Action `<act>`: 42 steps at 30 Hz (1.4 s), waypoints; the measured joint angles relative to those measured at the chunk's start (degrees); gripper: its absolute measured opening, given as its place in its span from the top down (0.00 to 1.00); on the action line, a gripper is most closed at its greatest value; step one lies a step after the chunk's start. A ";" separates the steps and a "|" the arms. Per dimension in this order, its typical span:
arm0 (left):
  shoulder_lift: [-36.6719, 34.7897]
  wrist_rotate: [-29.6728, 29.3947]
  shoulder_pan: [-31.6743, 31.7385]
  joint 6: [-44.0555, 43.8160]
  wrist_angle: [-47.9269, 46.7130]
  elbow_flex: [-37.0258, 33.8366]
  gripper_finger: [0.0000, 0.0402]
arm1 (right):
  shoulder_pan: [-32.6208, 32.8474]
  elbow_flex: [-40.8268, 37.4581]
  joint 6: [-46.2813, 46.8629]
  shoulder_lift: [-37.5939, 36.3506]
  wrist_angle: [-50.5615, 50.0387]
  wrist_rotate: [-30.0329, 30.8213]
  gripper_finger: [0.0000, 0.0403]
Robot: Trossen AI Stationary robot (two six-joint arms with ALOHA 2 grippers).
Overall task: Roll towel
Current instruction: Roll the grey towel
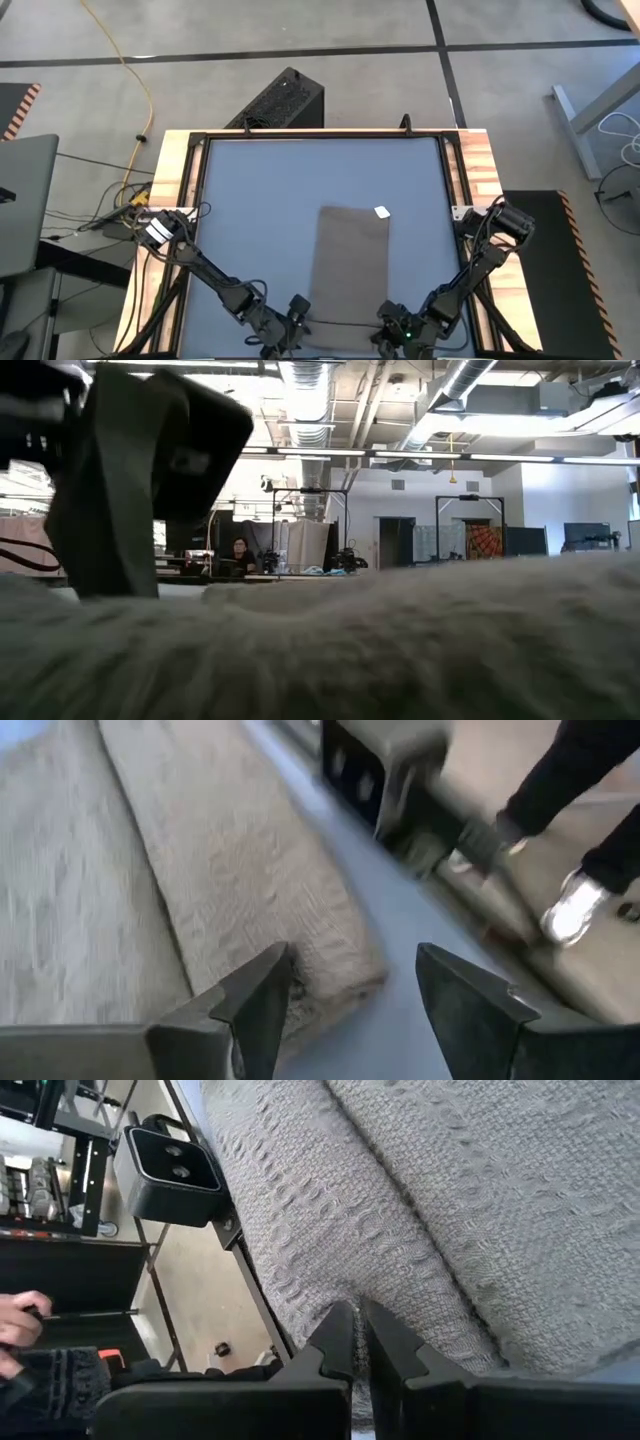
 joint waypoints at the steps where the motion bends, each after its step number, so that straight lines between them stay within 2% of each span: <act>1: 0.07 -0.38 0.08 -0.05 -0.87 -0.09 0.48 | 0.00 0.00 0.30 0.00 -0.10 -0.28 0.93; 6: 0.04 -2.93 1.23 -3.85 -3.45 -0.70 0.56 | -0.02 0.00 0.59 -0.02 -0.33 -0.78 0.93; 9: 0.92 -2.70 1.90 -6.42 -2.98 -0.74 0.66 | -0.02 0.00 0.93 -0.02 -0.42 -0.99 0.93; 12: 1.71 -1.63 2.48 -10.91 -2.75 -0.65 0.79 | 0.32 0.00 2.43 -0.04 -0.88 -1.18 0.93; 14: 1.60 2.01 3.03 -15.88 -3.17 -0.61 0.91 | 0.83 0.01 4.06 -0.07 -1.33 -1.16 0.93; 16: 1.62 8.26 4.04 -21.97 -2.92 -0.52 0.97 | 1.57 0.02 6.45 -0.07 -2.06 -1.14 0.93; 20: 1.95 21.81 6.04 -30.69 0.04 -0.64 0.98 | 2.74 0.07 11.60 -0.09 -2.39 -1.30 0.93; 24: 2.01 29.54 8.37 -38.84 4.95 -0.76 0.99 | 2.90 0.07 16.80 -0.09 -2.14 -2.03 0.93; 33: 2.01 40.42 14.38 -54.53 9.12 -0.76 1.00 | 2.95 0.00 25.69 -0.04 -1.12 -2.91 0.93; 38: 2.01 44.38 17.09 -60.41 6.12 -0.79 1.00 | 2.89 -0.13 25.71 -1.37 -1.89 -2.83 0.93; 42: 2.01 46.60 18.62 -63.07 9.60 -0.84 1.00 | 2.89 -0.15 23.79 -4.77 -4.61 -1.80 0.93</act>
